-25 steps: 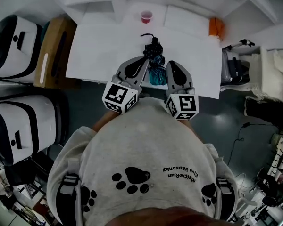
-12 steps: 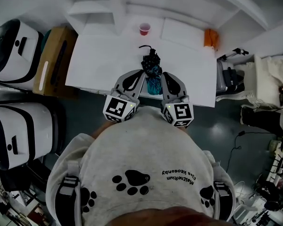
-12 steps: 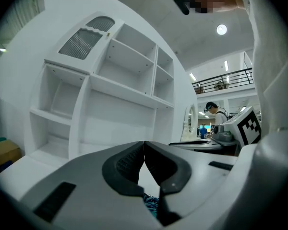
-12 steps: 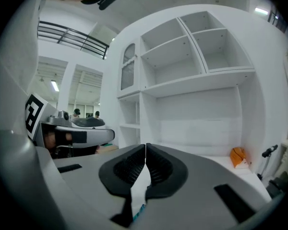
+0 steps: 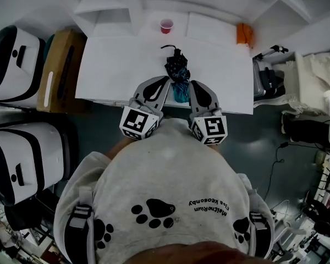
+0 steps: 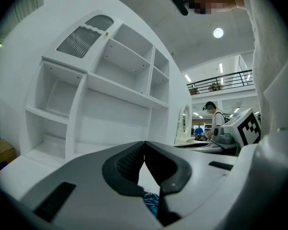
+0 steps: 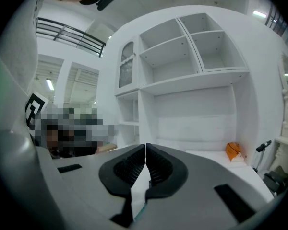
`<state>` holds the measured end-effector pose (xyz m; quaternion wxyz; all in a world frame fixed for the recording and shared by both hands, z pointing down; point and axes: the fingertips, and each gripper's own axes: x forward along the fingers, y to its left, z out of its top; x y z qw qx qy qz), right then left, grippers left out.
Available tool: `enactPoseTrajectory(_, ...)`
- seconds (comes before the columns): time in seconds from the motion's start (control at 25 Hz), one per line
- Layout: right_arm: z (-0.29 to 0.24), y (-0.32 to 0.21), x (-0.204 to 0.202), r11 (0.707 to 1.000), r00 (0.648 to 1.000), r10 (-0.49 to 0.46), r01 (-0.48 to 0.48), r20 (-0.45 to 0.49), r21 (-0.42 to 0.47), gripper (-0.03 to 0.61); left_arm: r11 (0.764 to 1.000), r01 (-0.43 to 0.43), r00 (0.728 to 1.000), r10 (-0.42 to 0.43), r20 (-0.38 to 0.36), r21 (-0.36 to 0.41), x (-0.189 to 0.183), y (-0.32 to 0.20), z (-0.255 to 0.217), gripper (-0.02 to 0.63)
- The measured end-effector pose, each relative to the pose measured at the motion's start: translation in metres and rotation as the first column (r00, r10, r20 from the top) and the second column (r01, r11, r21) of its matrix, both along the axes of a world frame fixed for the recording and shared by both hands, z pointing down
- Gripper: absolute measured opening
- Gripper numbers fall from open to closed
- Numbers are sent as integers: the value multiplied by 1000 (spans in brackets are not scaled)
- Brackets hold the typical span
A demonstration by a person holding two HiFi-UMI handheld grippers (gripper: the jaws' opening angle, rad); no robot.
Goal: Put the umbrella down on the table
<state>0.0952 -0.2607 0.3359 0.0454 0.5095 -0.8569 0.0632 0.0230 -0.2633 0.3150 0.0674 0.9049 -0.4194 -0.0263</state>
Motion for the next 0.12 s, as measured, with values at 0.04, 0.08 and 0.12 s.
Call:
enactPoseTrajectory(0.04,1,0,-2,1000,1000,9,-9,11,9,34,1000,-12,1000,12,9,-3,-2,0,3,18)
enactPoseTrajectory(0.08,3,1,-5,1000,1000,17,-17,19,16,34,1000,-23,1000,24,20,-9,-3,1,6,18)
enactPoseTrajectory(0.12,5,1,-7,999,999,24,-25,27,23,34,999,-35,999,36,32,-16,-5,1,9,18)
